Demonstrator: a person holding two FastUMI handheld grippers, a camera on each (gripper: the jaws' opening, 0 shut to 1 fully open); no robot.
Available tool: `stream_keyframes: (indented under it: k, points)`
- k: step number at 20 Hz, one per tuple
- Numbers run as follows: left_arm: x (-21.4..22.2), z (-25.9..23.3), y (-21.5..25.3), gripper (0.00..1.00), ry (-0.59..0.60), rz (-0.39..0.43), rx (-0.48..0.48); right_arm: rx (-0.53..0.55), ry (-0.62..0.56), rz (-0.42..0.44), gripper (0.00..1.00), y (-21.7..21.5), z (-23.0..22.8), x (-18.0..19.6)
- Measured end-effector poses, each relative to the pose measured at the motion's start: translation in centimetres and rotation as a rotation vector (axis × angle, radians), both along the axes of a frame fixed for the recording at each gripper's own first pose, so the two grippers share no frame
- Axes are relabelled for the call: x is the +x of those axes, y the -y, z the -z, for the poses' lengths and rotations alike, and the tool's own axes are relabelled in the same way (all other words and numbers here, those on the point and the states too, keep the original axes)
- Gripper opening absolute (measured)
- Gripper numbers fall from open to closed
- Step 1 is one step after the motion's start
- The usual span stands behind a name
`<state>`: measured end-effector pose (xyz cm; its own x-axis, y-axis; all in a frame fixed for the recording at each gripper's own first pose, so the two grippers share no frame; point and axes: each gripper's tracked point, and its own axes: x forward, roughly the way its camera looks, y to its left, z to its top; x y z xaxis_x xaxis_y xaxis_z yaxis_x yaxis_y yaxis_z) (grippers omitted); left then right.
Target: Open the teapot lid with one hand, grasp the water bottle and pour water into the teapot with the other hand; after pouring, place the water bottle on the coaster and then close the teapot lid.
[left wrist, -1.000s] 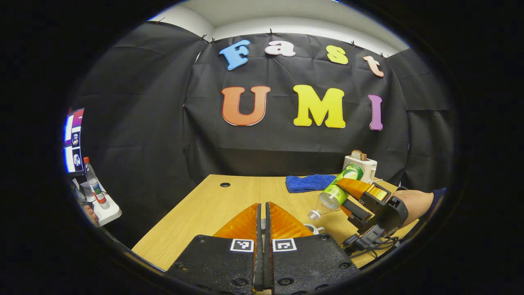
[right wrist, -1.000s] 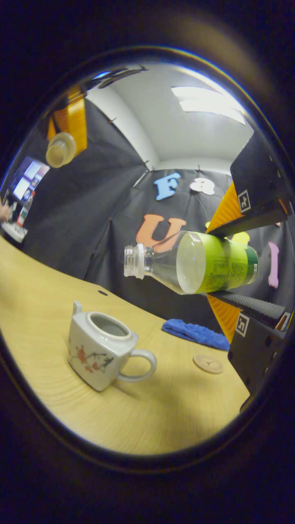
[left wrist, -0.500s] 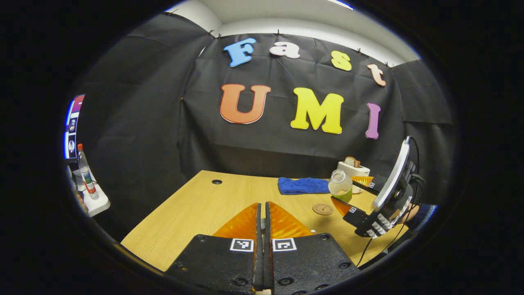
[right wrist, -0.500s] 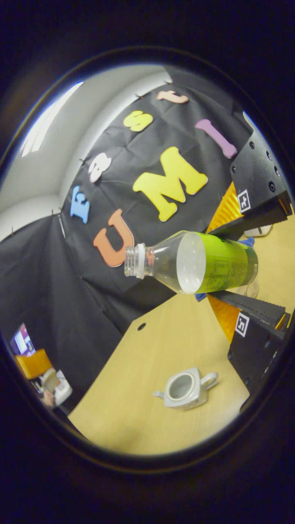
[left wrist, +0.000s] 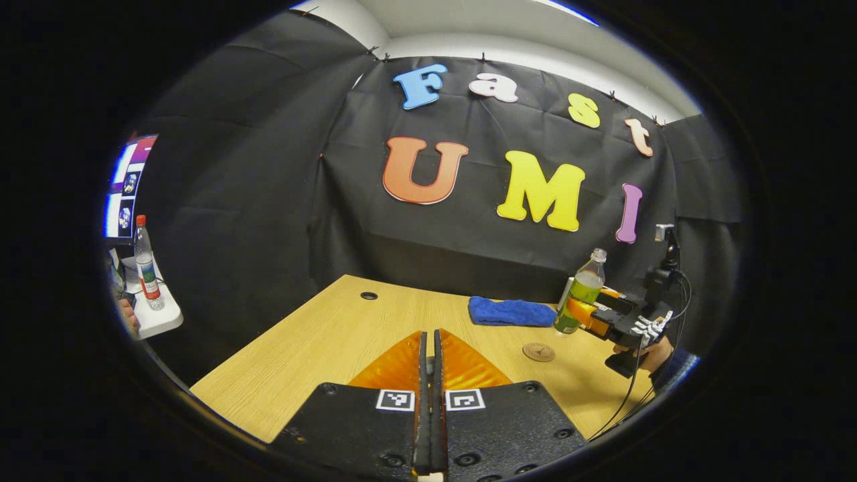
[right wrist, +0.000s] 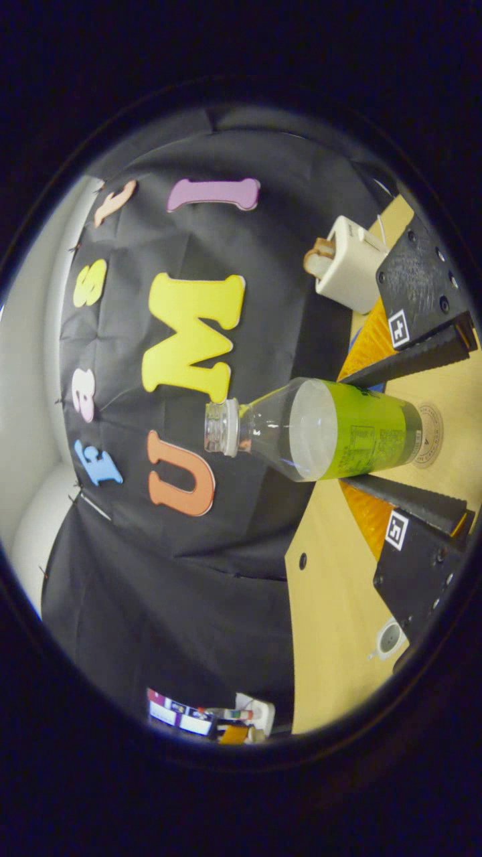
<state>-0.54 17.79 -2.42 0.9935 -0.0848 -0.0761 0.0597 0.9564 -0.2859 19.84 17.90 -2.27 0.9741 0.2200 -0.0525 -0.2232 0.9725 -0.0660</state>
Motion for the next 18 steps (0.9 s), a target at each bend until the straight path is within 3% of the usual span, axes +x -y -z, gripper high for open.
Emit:
stream_keyframes:
  k: [4,10,14,17,18]
  points:
    - [0.3,0.3,0.1,0.02,-0.002,0.0,0.005,0.112,-0.086,0.06,0.74,1.0,3.7,3.3]
    - [0.6,1.0,1.3,0.03,-0.022,0.022,0.028,0.046,-0.159,0.085,0.73,0.6,8.5,5.2]
    - [0.8,1.0,1.9,0.03,-0.028,0.032,0.048,0.037,-0.151,0.086,0.74,0.5,8.5,5.2]
    - [0.9,0.9,2.9,0.03,-0.023,0.051,0.06,0.011,-0.193,0.087,0.76,0.4,9.6,5.1]
    - [1.0,0.9,3.4,0.03,-0.02,0.063,0.069,0.001,-0.195,0.089,0.82,0.4,9.5,4.8]
